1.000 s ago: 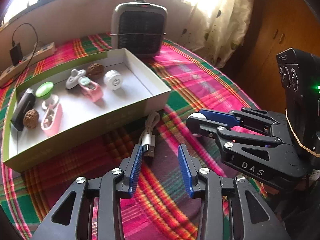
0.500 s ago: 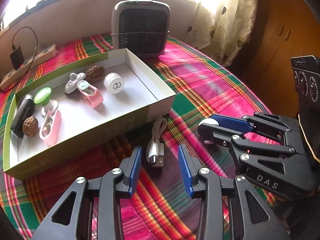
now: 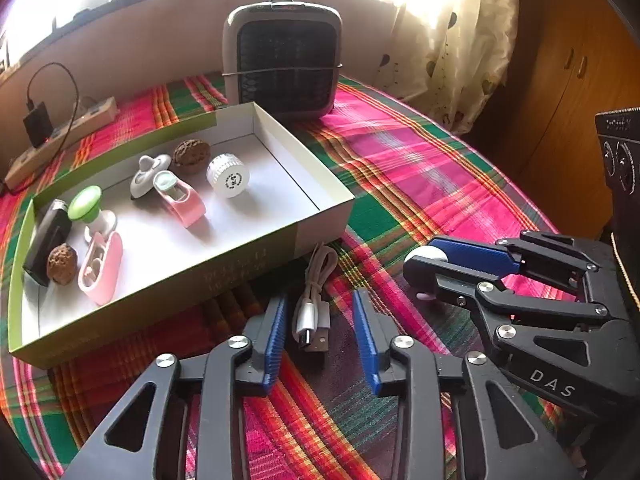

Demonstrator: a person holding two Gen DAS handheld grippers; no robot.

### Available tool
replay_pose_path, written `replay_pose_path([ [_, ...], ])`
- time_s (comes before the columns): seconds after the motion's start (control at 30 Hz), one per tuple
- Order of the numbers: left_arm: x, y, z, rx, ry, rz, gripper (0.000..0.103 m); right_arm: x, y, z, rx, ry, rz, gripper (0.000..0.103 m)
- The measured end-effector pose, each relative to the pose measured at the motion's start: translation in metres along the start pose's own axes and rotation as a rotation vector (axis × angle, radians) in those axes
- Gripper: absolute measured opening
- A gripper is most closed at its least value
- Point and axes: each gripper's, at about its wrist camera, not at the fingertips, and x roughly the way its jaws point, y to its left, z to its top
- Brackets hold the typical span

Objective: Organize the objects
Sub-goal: 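Close the left tool on the white USB cable while the right tool holds the knob, then carry the cable with the left tool while the right tool carries the knob into the lid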

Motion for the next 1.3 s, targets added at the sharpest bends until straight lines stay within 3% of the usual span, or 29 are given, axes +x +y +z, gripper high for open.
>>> replay_pose_path([
  [0.23, 0.000, 0.001, -0.002, 0.004, -0.007, 0.018, 0.017, 0.001, 0.001, 0.000, -0.001, 0.001, 0.004, 0.024],
  [0.93, -0.004, 0.000, -0.005, 0.003, -0.013, 0.010, 0.016, 0.001, -0.001, 0.000, 0.002, 0.001, -0.005, 0.024],
  [1.3, -0.026, 0.006, -0.007, -0.016, -0.061, 0.013, 0.016, -0.007, 0.001, 0.003, 0.002, -0.021, -0.007, 0.025],
])
